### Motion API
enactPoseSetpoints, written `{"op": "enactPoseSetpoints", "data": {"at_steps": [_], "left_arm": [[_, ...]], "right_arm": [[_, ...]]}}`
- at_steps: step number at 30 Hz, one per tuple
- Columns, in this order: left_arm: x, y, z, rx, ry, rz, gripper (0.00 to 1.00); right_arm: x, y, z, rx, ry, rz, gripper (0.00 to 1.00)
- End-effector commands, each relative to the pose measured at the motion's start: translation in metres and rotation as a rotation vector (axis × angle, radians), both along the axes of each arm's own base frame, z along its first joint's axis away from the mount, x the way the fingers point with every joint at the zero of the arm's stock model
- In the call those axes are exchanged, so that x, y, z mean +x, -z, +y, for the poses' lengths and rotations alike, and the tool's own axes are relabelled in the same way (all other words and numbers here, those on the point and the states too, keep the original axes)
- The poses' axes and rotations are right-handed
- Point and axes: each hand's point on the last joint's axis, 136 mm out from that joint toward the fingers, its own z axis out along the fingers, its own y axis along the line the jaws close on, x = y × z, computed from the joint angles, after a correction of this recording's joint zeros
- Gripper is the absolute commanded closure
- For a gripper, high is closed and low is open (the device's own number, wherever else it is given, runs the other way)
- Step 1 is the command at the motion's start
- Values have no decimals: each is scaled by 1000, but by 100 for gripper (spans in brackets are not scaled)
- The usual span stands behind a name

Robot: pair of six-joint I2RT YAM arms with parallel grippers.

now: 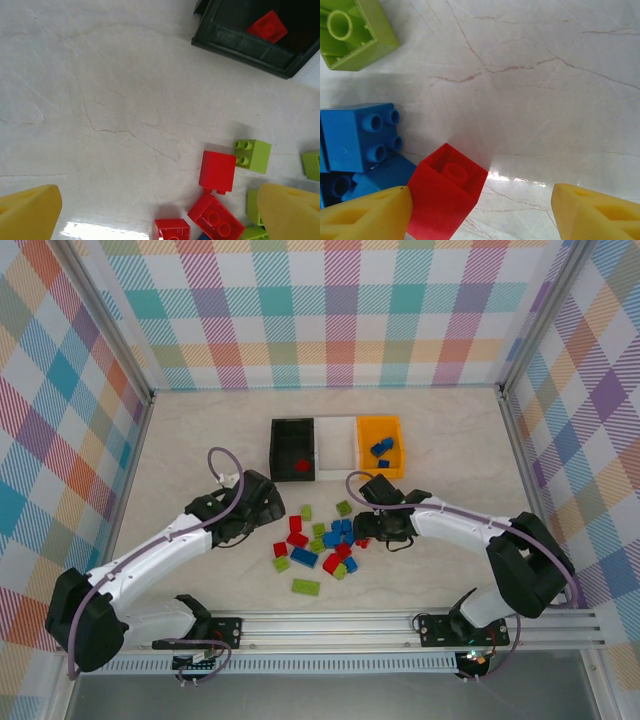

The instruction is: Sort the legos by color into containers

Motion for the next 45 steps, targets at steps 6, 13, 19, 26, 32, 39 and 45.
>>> {"op": "enactPoseSetpoints", "data": {"at_steps": [6,13,19,26,32,39,45], "left_arm": [[-1,-3,10,29,-27,-3,0],[-1,1,9,34,-17,14,0],[0,0,8,29,-15,7,0],[-2,1,11,34,-18,11,0],[-6,-2,17,38,-25,1,0],[-8,1,21,43,-32,7,0],[-9,1,24,47,-36,11,0]], "right_arm": [[-5,13,-46,-220,113,9,33],[5,-17,-54,-151,122,-84,31],[0,-19,-31,-43,112,-30,21],[6,10,-26,-64,180,23,24],[12,16,-28,-102,181,22,37],[23,14,-35,-135,177,-2,49],[29,-5,-29,-114,122,-53,66]]}}
